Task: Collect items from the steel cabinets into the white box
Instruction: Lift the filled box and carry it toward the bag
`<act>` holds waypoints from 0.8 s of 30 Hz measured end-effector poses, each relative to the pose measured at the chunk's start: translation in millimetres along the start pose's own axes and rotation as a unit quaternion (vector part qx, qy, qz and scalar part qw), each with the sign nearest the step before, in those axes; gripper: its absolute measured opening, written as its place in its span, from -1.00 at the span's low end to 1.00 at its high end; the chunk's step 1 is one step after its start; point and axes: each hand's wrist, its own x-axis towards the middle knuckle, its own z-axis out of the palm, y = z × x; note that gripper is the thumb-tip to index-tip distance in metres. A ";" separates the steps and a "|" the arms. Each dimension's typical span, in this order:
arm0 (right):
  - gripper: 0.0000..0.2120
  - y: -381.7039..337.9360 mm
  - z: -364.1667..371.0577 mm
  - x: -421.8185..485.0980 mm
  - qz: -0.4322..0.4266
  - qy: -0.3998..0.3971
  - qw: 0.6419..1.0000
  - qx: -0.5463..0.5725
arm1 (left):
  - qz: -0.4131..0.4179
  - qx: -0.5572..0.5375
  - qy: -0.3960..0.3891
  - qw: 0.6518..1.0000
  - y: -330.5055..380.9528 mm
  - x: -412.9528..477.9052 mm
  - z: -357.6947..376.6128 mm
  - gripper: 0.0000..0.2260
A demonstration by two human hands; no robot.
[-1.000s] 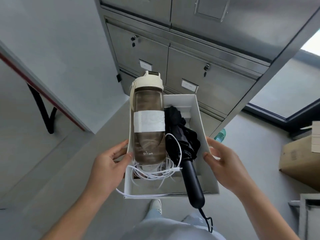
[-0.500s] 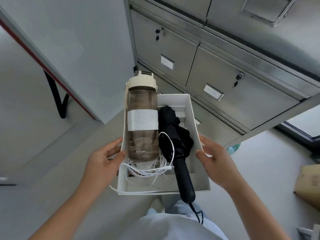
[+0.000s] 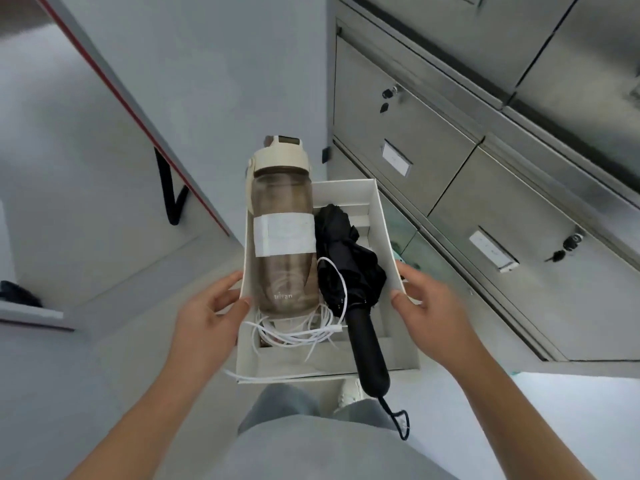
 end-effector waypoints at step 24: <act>-0.55 -160.9 193.9 198.3 0.097 0.037 0.994 0.040 | -0.020 0.096 -0.073 0.993 4.4 315.5 -157.2 -0.64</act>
